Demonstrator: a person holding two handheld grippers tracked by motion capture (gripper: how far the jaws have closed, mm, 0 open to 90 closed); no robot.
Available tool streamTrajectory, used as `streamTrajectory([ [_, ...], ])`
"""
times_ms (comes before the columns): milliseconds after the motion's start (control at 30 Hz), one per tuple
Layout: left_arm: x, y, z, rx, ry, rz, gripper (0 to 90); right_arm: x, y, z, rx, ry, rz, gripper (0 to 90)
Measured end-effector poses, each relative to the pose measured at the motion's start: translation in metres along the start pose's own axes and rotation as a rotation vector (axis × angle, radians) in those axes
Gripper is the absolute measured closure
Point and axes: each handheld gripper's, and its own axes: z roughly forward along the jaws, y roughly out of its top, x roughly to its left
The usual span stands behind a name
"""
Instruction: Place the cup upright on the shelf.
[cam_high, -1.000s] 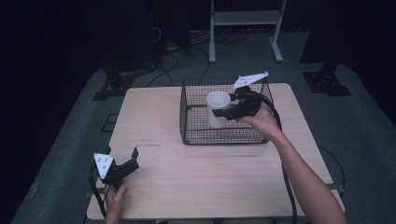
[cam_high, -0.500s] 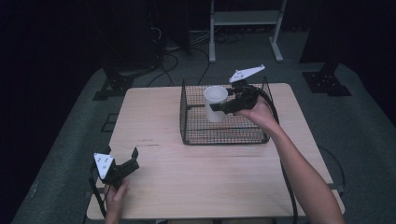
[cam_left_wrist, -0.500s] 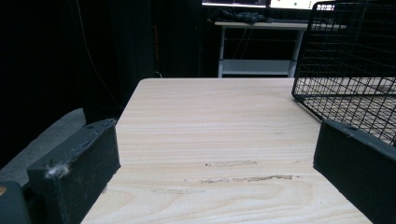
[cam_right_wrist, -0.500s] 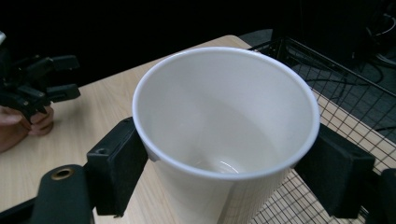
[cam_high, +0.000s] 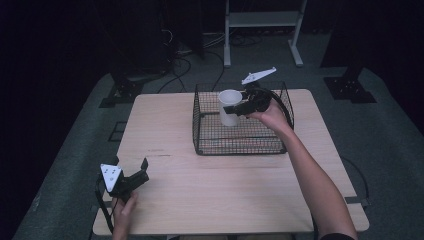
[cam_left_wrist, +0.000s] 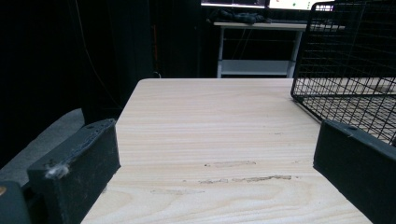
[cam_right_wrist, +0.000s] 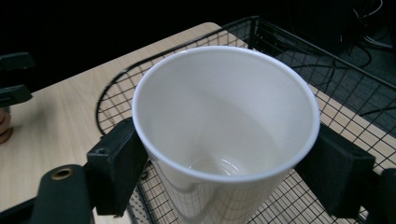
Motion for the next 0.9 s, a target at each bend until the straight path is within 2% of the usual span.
streamTrajectory([
  [33,0.000,0.000,0.000,-0.001,0.000,-0.001,0.0,-0.006,-0.002,0.005,0.002,-0.003,0.022,20.0],
  [367,0.000,0.000,0.000,0.000,0.003,-0.003,0.0,-0.018,-0.012,0.021,0.014,-0.007,0.056,20.0],
  [533,0.000,0.000,0.000,0.000,0.002,-0.003,0.0,-0.024,-0.018,0.028,0.013,0.005,0.089,19.9],
  [667,0.000,0.000,0.000,0.001,0.003,-0.003,0.0,-0.027,-0.021,0.034,0.039,-0.005,0.086,19.9],
  [900,0.001,0.000,0.000,0.002,0.007,-0.008,0.0,-0.031,-0.025,0.040,0.049,0.002,0.097,19.9],
])
